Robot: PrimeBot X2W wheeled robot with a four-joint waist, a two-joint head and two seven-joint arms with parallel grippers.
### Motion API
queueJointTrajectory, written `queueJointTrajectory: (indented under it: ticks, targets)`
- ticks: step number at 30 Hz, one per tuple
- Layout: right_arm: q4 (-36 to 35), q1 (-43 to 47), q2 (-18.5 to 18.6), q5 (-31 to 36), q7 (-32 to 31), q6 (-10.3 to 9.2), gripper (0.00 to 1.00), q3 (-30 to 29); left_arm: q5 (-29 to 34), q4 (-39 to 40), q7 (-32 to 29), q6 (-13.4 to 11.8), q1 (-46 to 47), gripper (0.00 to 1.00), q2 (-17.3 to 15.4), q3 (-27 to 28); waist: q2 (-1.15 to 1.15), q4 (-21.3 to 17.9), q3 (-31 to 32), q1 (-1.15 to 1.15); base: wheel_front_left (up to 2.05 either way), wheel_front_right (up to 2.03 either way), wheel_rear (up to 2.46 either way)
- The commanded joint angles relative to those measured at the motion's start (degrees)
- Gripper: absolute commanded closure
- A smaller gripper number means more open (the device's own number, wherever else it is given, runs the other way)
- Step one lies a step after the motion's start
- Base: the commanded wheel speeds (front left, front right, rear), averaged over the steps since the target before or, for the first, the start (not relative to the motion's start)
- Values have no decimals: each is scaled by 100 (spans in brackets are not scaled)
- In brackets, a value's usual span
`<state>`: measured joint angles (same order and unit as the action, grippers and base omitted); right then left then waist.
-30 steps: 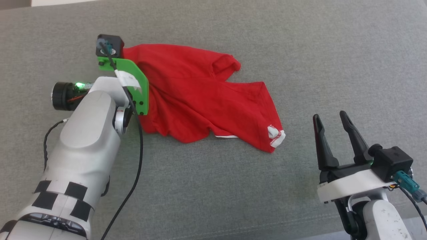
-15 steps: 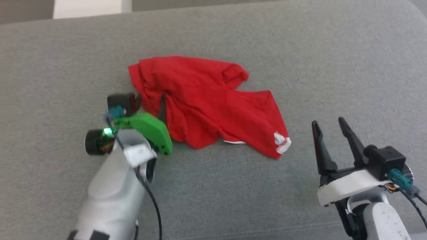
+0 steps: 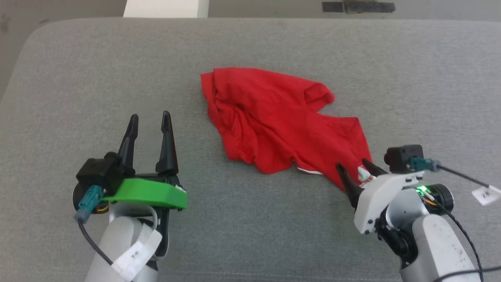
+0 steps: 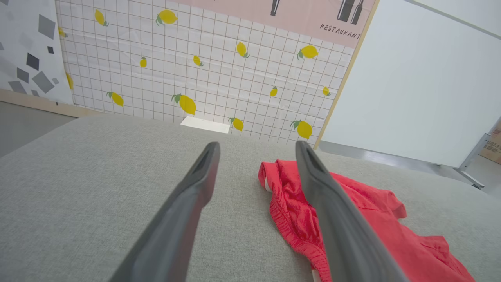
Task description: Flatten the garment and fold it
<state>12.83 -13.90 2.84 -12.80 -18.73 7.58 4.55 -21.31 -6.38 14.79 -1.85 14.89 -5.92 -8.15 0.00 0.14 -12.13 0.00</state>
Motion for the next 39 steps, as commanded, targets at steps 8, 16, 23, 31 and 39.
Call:
queueJointTrajectory:
  ticks: [8, 16, 23, 31, 39]
  targets:
    - [592, -480, 4, -158, -930, -9, 0, -103, 445, 345, 20, 379, -374, 0, 262, 453, 0, 317, -197, 0, 0, 0, 0]
    - [475, -583, 4, -82, -570, -9, 85, -17, 503, 337, 20, 466, -449, 0, 300, 587, 0, 306, -157, 0, 0, 0, 0]
    - [342, -736, 4, -69, -468, -9, 100, 8, 422, 331, 20, 441, -459, 0, 302, 527, 0, 275, -132, 0, 0, 0, 0]
    - [579, -1943, 20, 335, -517, -9, 100, -518, 355, 361, 20, 483, -297, 0, 303, 362, 0, 455, -434, 0, 0, 0, 0]
    - [1734, -3372, 469, 1045, -222, -9, 100, -1132, 189, 463, 20, 458, 32, 0, 303, 30, 0, 1037, -1012, 0, 0, 0, 0]
